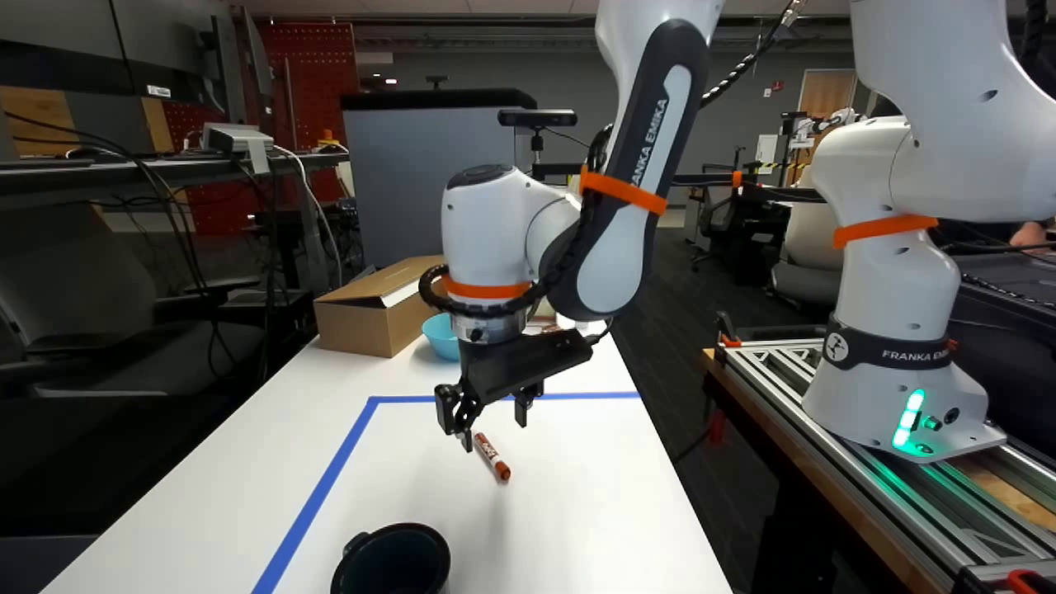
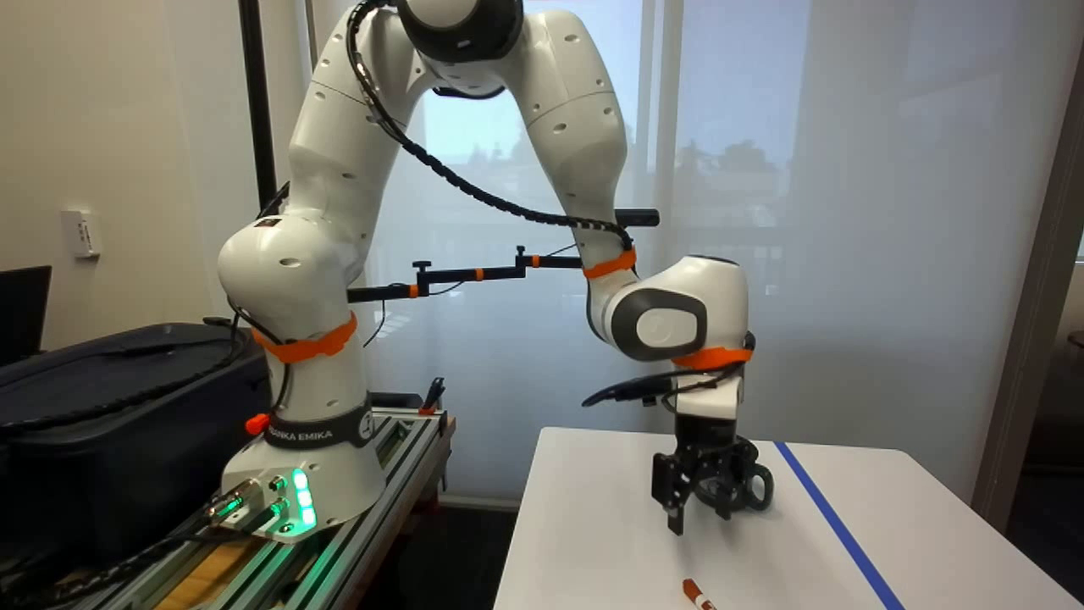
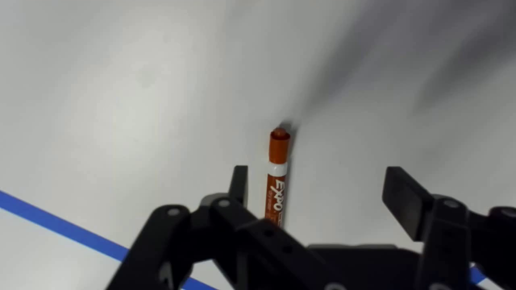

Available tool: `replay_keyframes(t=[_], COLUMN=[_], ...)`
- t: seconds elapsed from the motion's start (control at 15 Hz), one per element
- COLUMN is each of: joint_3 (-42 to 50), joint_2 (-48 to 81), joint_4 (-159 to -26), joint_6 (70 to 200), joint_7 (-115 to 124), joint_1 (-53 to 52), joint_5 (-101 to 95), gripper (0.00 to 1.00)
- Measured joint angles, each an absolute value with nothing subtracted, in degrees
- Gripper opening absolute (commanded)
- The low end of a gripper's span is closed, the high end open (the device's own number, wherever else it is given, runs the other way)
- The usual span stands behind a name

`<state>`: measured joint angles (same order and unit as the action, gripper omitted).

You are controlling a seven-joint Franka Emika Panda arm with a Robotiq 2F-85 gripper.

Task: Remove the marker from the cup and put it on the table inside the blue border

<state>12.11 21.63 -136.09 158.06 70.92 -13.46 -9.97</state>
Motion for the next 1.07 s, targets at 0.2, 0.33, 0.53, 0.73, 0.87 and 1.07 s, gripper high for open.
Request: replay_keyframes(t=[0.2, 0.33, 0.53, 0.73, 0.87, 1.07], joint_3=[12.2, 11.1, 6.7, 4.3, 4.3, 4.3], joint_2=[12.3, 5.7, -4.1, -10.1, -10.7, -10.6], joint_4=[-138.4, -139.6, -141.7, -144.1, -144.9, -145.1], joint_6=[146.8, 139.2, 129.4, 126.0, 126.0, 126.0], joint_7=[72.0, 74.2, 78.1, 79.4, 79.5, 79.5], joint_1=[-14.5, -14.1, -11.8, -10.5, -10.3, -10.1], joint_5=[-11.0, -13.3, -16.2, -16.7, -16.9, -16.9], gripper=[1.0, 1.0, 1.0, 1.0, 1.0, 1.0])
